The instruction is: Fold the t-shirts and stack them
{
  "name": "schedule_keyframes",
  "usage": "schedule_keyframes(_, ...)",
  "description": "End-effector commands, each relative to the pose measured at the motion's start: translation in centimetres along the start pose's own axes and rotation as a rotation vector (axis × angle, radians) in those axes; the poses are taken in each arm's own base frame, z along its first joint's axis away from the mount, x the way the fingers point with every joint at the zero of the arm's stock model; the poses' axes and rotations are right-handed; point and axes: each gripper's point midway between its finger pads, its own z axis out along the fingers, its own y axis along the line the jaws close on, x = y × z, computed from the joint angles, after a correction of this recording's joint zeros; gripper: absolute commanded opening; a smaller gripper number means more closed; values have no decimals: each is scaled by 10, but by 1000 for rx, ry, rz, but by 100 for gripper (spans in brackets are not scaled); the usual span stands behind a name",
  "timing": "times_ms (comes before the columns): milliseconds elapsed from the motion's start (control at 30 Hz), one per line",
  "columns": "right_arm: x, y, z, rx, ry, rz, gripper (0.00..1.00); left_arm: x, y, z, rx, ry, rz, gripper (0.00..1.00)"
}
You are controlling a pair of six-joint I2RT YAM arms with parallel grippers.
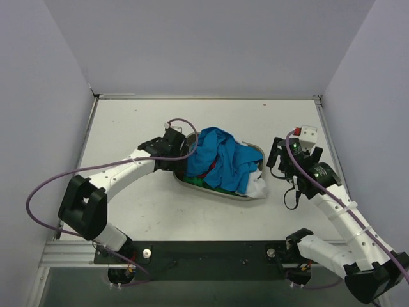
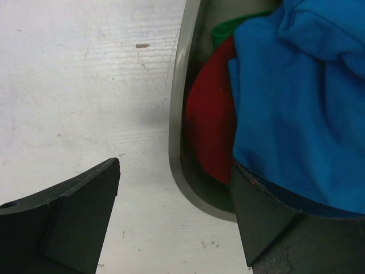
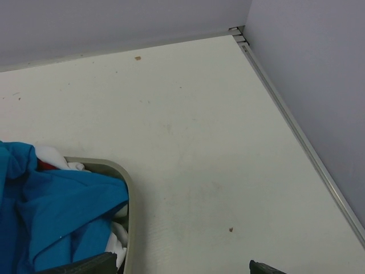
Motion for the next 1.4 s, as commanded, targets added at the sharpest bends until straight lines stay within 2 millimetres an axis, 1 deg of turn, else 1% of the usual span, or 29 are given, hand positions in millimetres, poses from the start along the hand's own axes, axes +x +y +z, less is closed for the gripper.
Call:
schedule_keyframes(0, 6, -2, -6, -22, -2, 1, 100, -41, -11, 5, 15, -86, -28, 88)
schedule_keyframes(33, 7, -1, -6, -27, -2, 0, 100, -40, -13, 13, 15, -75, -14, 88)
schedule_keyframes(100, 8, 0, -6, -35, 1, 0, 100, -49, -19, 19, 29, -88, -14, 88)
schedule_keyframes(133, 8, 1, -7, -42, 1, 1, 100, -44, -19, 30, 10, -64, -3, 87)
schedule_keyframes(200, 9, 0, -8, -43, 0, -5, 100, -42, -18, 36, -8, -46, 3, 85)
schedule_keyframes(233, 9, -1, -8, -44, -3, -7, 100, -39, -16, 43, -16, -32, -1, 81)
schedule_keyframes(300, 9, -2, -9, -44, -6, -9, 100, -33, -11, 50, -26, -16, -7, 77)
schedule_keyframes(333, 9, -3, -10, -45, -11, -7, 100, -28, -7, 56, -37, 3, -9, 72)
schedule_keyframes(367, 9, -4, -10, -45, -11, -8, 100, -27, 0, 61, -50, 14, -22, 70)
schedule_keyframes(433, 10, -3, -11, -55, -10, -1, 100, -21, 5, 71, -62, 47, -33, 64)
schedule_keyframes(533, 12, -2, -11, -62, -5, -2, 100, -20, 10, 78, -76, 68, -46, 45)
schedule_keyframes(567, 14, -3, -10, -59, -1, -4, 100, -22, 11, 79, -78, 65, -54, 29)
schedule_keyframes(600, 15, -3, -10, -58, -1, -6, 100, -22, 14, 81, -84, 70, -60, 19)
schedule_keyframes(633, 16, -2, -10, -60, 2, -4, 100, -19, 16, 83, -95, 89, -68, 3)
schedule_keyframes(667, 15, -2, -10, -59, 2, -1, 100, -21, 18, 84, -98, 91, -79, 0)
schedule_keyframes(767, 18, 1, -9, -72, 15, 0, 100, -23, 27, 87, -103, 104, -122, 0)
schedule_keyframes(900, 21, 4, -8, -83, 31, -8, 100, -27, 56, 87, -147, 127, -250, 0)
schedule_keyframes(933, 23, 5, -8, -86, 34, -9, 100, -29, 73, 87, -171, 129, -315, 0)
schedule_keyframes(967, 23, 5, -8, -87, 35, -9, 100, -30, 80, 87, -179, 128, -348, 0)
schedule_keyframes(1000, 23, 6, -8, -89, 34, -9, 100, -28, 89, 86, -190, 132, -384, 0)
schedule_keyframes(1033, 25, 7, -7, -93, 41, -11, 100, -27, 104, 87, -215, 138, -458, 0)
schedule_keyframes(1100, 27, 9, -7, -102, 46, -13, 100, -25, 118, 85, -240, 136, -568, 0)
schedule_keyframes(1133, 28, 10, -7, -108, 50, -14, 100, -17, 132, 86, -267, 145, -618, 0)
schedule_keyframes(1200, 29, 12, -8, -113, 51, -19, 100, -19, 145, 80, -302, 112, -713, 0)
schedule_keyframes(1233, 29, 12, -8, -116, 53, -22, 100, -13, 152, 78, -325, 115, -746, 0)
schedule_keyframes(1267, 30, 13, -8, -119, 54, -21, 100, -11, 164, 76, -355, 102, -790, 0)
schedule_keyframes(1300, 30, 14, -9, -123, 53, -21, 100, -12, 171, 70, -367, 83, -855, 0)
schedule_keyframes(1333, 31, 14, -9, -126, 54, -19, 100, -3, 175, 69, -380, 91, -891, 0)
schedule_keyframes(1367, 32, 14, -9, -125, 55, -22, 100, 0, 182, 68, -377, 92, -943, 0)
